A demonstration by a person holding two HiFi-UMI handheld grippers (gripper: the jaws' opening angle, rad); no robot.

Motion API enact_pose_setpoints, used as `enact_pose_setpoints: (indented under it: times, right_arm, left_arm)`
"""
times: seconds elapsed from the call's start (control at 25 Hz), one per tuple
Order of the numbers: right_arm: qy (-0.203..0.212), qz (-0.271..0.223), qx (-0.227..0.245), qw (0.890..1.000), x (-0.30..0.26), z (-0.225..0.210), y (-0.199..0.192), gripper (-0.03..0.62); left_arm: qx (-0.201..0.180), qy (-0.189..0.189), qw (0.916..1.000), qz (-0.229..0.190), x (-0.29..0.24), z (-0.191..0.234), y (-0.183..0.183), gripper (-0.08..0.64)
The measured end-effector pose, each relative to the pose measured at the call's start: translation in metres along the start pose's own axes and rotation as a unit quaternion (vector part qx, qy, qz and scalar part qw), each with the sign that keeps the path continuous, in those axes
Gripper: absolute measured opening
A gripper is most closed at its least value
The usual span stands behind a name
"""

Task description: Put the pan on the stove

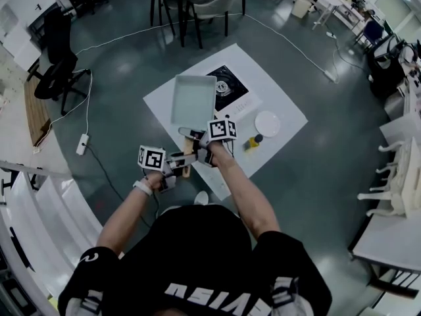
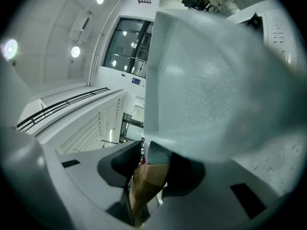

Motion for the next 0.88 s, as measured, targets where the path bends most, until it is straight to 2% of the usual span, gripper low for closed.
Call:
enact_pose_setpoints:
  times: [0.32, 0.72, 0.88]
  right_arm:
    - [-0.006, -0.009, 0.001, 1.000, 0.008, 0.001, 0.000, 0.128]
    - [-0.006, -0.029, 0.001, 1.000, 0.023, 0.000, -0.003, 0.127]
    - [-0.007, -0.037, -0.005, 0.999, 0.026, -0.003, -0.002, 0.127]
  left_arm:
    - [-0.014, 0.003, 0.9999, 0.004, -0.004, -0.002, 0.000, 0.098]
    - [-0.009, -0.001, 0.9998, 0.016, -0.013, -0.005, -0.005, 0.098]
    - [-0.002, -0.016, 0.9997, 0.020, -0.018, -0.005, -0.004, 0.098]
Point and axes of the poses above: the fingertips, and each gripper's own axes: x backward along the fingers, z to its left, y out of its top, the point moved 8 cm from there along x, backward along the fingers, and after that the axes turned 9 degrees about y, right-handed, at the moved point
